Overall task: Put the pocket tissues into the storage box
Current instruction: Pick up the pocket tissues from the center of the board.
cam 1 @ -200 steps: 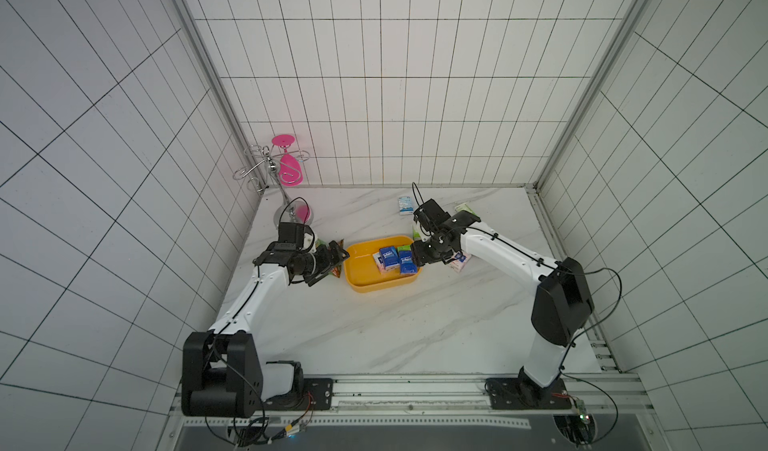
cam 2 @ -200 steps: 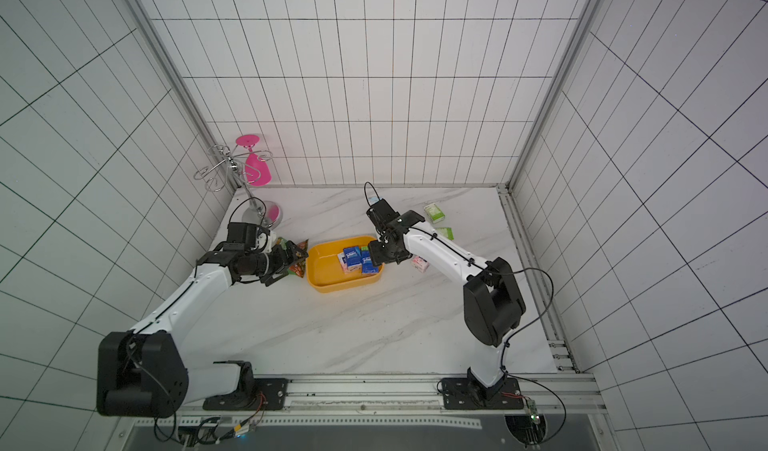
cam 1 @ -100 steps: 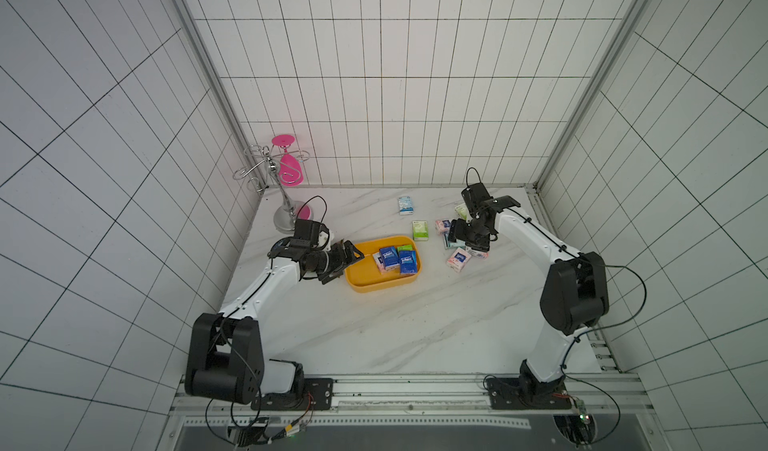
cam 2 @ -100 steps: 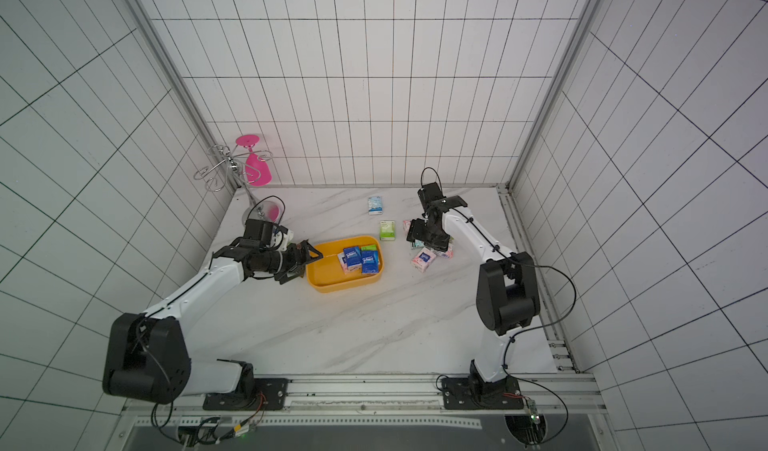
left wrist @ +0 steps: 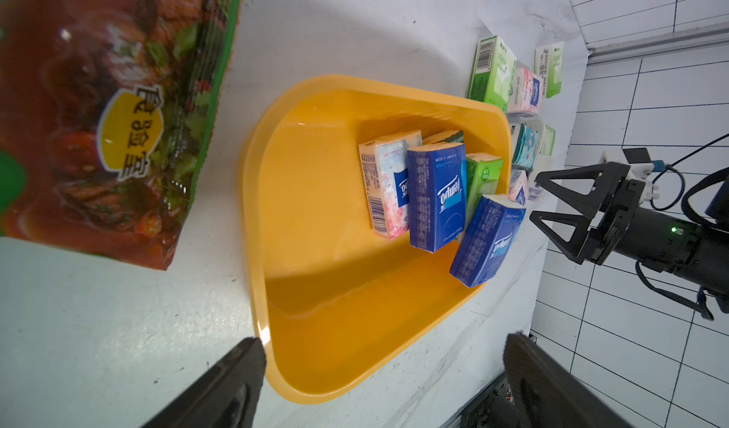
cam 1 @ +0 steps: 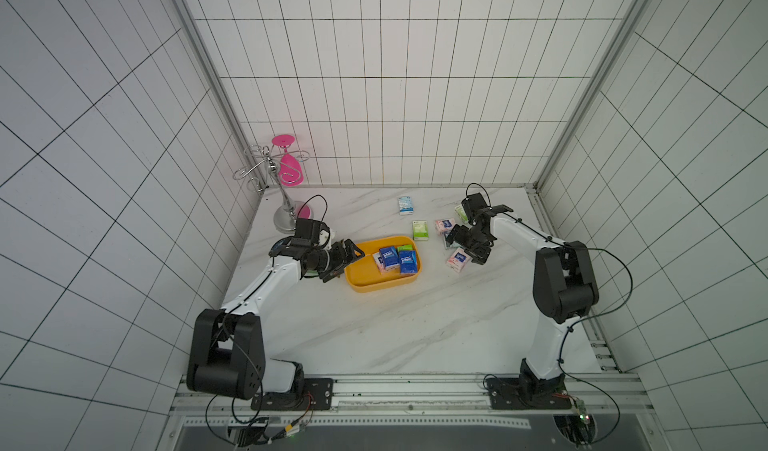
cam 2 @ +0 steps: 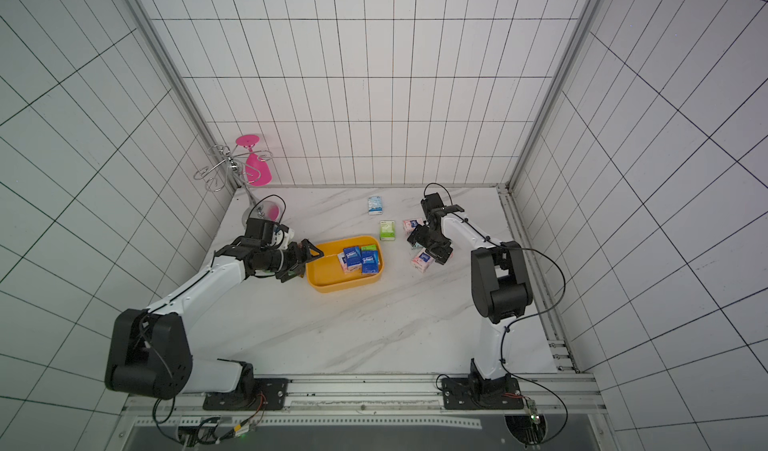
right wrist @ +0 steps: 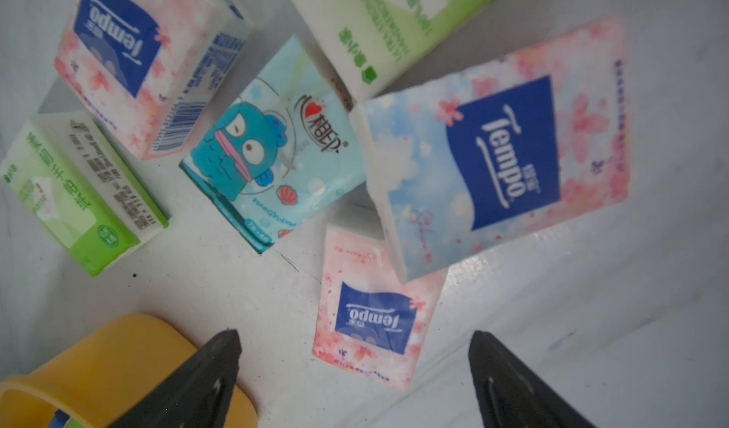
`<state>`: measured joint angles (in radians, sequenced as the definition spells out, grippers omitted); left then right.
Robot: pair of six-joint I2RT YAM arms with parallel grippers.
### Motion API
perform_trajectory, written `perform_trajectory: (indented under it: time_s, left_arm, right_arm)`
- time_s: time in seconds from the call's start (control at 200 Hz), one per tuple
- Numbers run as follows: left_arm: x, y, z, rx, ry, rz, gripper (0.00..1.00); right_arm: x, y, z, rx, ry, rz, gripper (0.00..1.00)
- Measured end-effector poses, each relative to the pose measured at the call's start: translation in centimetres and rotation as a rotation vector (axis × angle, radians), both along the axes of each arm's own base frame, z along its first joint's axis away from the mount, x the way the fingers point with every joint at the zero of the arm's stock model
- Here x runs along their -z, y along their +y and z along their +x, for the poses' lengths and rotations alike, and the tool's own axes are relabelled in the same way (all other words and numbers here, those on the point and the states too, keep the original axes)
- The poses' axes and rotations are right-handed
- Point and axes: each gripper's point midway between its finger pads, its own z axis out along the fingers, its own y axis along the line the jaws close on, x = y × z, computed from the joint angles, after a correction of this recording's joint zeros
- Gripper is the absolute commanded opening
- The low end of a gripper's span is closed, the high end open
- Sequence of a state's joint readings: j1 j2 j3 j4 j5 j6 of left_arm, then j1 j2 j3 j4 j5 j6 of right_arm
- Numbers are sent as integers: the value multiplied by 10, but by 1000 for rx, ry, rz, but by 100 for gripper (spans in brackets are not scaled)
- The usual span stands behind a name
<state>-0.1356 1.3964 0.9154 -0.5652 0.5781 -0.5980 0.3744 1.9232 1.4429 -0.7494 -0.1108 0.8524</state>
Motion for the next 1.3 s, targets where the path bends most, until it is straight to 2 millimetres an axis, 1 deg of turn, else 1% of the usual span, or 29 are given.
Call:
perform_trajectory:
  time_s: [0.05, 0.16, 0.255, 0.335, 0.42, 0.465, 0.625, 0.775, 0.885, 1.049, 1.149, 1.299]
  left_arm:
    - [0, 1, 0, -3, -1, 1, 97]
    - [-1, 5, 2, -14, -3, 1, 97]
    - [-4, 10, 3, -31, -13, 1, 97]
    - [-7, 15, 3, -45, -23, 0, 97]
    - [-7, 19, 2, -57, -26, 1, 97]
    - [-6, 20, 2, -61, -26, 2, 97]
    - [0, 21, -3, -62, -9, 4, 97]
    - [1, 22, -2, -65, -10, 5, 97]
    - [1, 25, 1, -78, -23, 6, 97]
    - [-1, 24, 13, -88, -56, -15, 97]
    - [6, 19, 18, -78, -52, -16, 97]
    - [18, 9, 14, -43, -27, 7, 97]
  right_arm:
    - [5, 1, 1, 6, 8, -2, 88]
    - [24, 0, 0, 13, 44, -17, 84]
    - [36, -1, -2, 16, 70, -29, 77]
    - [36, -2, -1, 16, 66, -32, 68]
    - [37, -3, -1, 18, 66, -37, 56]
    - [37, -3, -1, 16, 64, -40, 52]
    - [37, -3, -2, 4, 59, -46, 48]
    - [31, -7, -6, -29, 46, -69, 47]
    - [15, -12, -11, -67, 25, -92, 47]
    - [-27, -11, -18, -150, -60, -119, 47]
    - [-49, -11, -23, -185, -103, -126, 48]
    - [-74, -13, -26, -206, -158, -124, 48]
